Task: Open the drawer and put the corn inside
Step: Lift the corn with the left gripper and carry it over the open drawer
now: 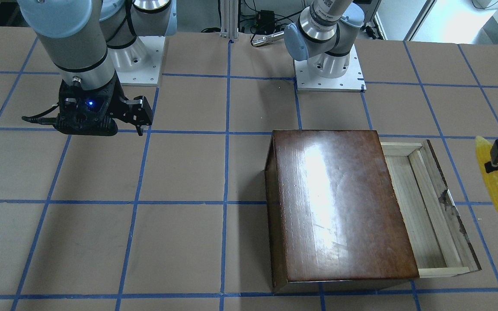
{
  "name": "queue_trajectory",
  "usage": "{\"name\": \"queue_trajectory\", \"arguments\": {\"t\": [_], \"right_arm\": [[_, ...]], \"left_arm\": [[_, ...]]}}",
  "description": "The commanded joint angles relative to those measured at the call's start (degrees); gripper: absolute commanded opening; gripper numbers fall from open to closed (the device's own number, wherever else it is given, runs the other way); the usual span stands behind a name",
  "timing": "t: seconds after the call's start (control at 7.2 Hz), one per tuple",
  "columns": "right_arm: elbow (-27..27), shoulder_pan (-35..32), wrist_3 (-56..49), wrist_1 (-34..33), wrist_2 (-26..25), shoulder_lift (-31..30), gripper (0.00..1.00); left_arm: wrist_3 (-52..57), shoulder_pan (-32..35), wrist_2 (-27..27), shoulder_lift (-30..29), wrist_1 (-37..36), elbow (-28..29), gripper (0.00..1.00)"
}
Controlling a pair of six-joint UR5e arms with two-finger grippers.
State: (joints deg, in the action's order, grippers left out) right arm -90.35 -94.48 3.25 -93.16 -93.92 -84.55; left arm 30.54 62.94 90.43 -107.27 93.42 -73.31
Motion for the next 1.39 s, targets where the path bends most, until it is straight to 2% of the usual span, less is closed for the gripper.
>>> {"name": "queue_trajectory", "arguments": {"t": [0.0,1.11,1.25], "right_arm": [[0.00,0.00,0.00,0.00,-0.04,0.00,1.00],[0.00,0.00,0.00,0.00,-0.04,0.00,1.00],[0.00,0.00,0.00,0.00,-0.04,0.00,1.00]], "left_arm": [[-11.17,3.84,-3.49,-0.74,0.71,-0.95,0.00],[-9.45,7.19,-3.59,-6.72,-3.85,-3.94,0.00],[-9.36,7.19,-3.51,-7.42,-4.29,-3.94,0.03]]}}
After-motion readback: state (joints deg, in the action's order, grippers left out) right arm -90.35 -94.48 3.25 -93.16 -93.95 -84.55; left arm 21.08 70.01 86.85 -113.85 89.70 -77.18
